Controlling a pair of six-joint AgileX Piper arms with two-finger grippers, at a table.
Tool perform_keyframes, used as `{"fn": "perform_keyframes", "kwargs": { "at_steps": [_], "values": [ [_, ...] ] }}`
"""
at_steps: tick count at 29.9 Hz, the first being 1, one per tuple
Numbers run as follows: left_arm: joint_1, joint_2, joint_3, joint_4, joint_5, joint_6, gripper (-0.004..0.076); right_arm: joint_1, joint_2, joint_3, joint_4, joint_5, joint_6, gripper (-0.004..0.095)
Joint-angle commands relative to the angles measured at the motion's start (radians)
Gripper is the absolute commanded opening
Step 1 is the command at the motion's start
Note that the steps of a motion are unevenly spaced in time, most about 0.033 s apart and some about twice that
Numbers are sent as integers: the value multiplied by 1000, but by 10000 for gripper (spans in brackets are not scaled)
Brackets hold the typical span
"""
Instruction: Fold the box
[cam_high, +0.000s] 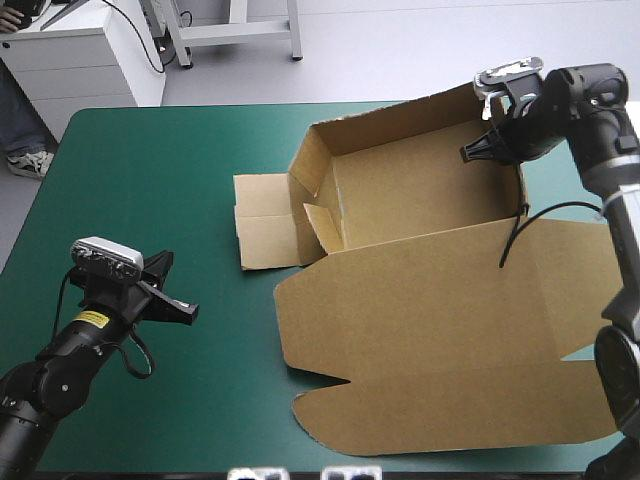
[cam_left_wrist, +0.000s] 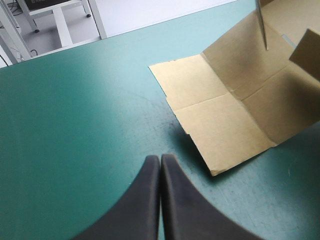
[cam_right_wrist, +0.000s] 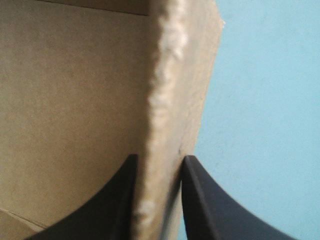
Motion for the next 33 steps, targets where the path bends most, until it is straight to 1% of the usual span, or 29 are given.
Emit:
{"fn": "perform_keyframes", "kwargs": {
  "at_steps": [1, 7, 11, 14, 16, 20, 22, 24, 27, 33],
  "values": [
    [0, 24, -28, -11, -116, -5, -8, -16, -140, -28, 3, 7, -4, -19],
    [0, 101, -28, -15, -180, -5, -8, -16, -235, -28, -20, 7, -11, -20],
    [0, 171, -28, -23, -223, -5, -8, -16, -255, -28, -23, 7, -11, -20],
    [0, 218, -28, -31, -235, -16, -8, -16, -257, -28, -21, 7, -9, -20],
    [0, 247, -28, -64, -251, -40, -8, -16, -257, -28, -10, 7, -7, -20],
    [0, 302, -28, -185, -319, -40, -8, -16, -257, -28, 13, 7, -7, -20],
    [0, 323, -34, -224, -331, -48, -2, -16, -257, -28, 13, 7, 0, -20],
    [0, 342, -43, -226, -331, -73, 15, -16, -257, -28, 13, 7, 4, -20],
    [0, 361, -64, -226, -323, -95, 15, -16, -257, -28, 35, 7, 4, -20],
    [0, 365, -138, -222, -139, -74, 15, -16, -257, -28, 33, 7, 4, -20]
  ]
}}
